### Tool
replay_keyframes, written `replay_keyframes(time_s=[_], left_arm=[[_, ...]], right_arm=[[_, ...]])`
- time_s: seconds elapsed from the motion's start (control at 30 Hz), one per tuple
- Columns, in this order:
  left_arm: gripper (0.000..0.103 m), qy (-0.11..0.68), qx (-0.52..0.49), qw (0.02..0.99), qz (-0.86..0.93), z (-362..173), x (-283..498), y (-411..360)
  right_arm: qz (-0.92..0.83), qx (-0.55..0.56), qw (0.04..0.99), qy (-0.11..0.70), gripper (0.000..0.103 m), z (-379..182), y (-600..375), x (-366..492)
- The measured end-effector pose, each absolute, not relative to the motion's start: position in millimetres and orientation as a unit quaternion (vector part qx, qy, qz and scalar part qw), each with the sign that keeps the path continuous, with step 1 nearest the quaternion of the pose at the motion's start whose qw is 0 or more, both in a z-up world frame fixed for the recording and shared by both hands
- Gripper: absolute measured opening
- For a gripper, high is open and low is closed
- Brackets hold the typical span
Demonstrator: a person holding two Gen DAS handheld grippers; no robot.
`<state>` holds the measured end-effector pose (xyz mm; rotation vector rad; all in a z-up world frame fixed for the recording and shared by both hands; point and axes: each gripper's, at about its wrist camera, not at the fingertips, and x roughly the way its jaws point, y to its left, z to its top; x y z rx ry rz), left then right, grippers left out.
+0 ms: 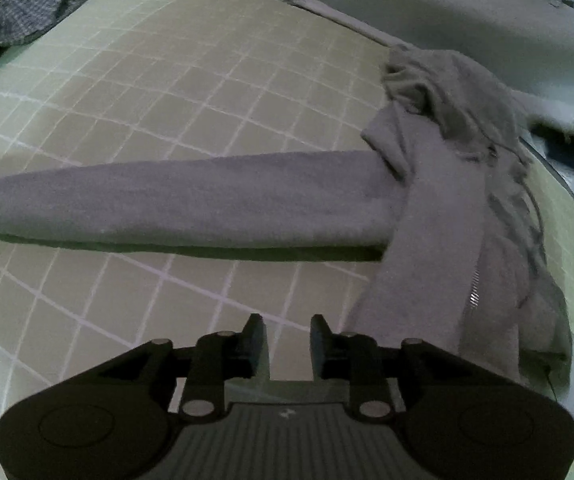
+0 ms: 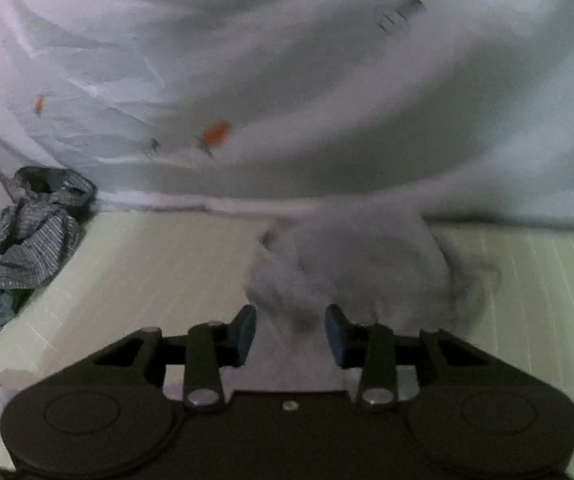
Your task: Fold clothes
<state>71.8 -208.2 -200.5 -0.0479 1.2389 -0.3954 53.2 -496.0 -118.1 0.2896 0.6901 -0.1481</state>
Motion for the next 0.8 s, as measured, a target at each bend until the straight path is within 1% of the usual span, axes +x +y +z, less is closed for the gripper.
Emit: replay_keyframes(time_s=[0.07,0.17,0.2,0.27,0.3,0.37,0.47,0.63,0.7,0.73,0.8], left_arm=[[0.028,0.575,-0.024,0.798,-0.179,-202.8,76.4,-211.5],[0.029,0.55,-0.003,0.817,-0.173,-202.2,90.9,-218.4],[0.029,0.54,0.005,0.824,-0.17,-202.5,96.3,-221.4],[0.035,0.527,0.017,0.834,-0.165,-202.7,108.0,-224.2],[0.035,0.522,0.021,0.837,-0.163,-203.4,114.5,-224.9],[0.039,0.515,0.032,0.841,-0.162,-203.5,121.7,-221.6],[0.041,0.513,0.041,0.842,-0.163,-202.9,125.2,-213.7],[0.043,0.503,0.046,0.847,-0.167,-204.7,124.1,-212.3],[0.043,0.502,0.057,0.846,-0.17,-205.4,124.2,-213.3],[0.043,0.503,0.064,0.845,-0.17,-205.5,125.0,-214.3],[0.044,0.505,0.078,0.843,-0.169,-205.7,127.0,-216.3]], right_arm=[[-0.095,0.145,0.924,0.342,0.041,-125.6,-505.0,39.5],[-0.134,0.158,0.914,0.348,0.043,-132.8,-523.1,35.4],[-0.146,0.164,0.911,0.35,0.043,-135.5,-529.5,35.2],[-0.168,0.181,0.902,0.353,0.045,-141.9,-549.0,29.9],[-0.173,0.191,0.899,0.354,0.047,-146.2,-561.3,30.3],[-0.179,0.205,0.895,0.354,0.051,-155.1,-576.5,36.7],[-0.187,0.231,0.886,0.355,0.053,-169.8,-598.9,50.1],[-0.195,0.291,0.862,0.366,0.053,-199.4,-633.6,82.1],[-0.175,0.296,0.861,0.376,0.031,-209.4,-637.4,93.2],[-0.16,0.282,0.866,0.38,0.017,-209.2,-637.2,98.1],[-0.142,0.246,0.879,0.382,0.014,-205.2,-638.1,107.7]])
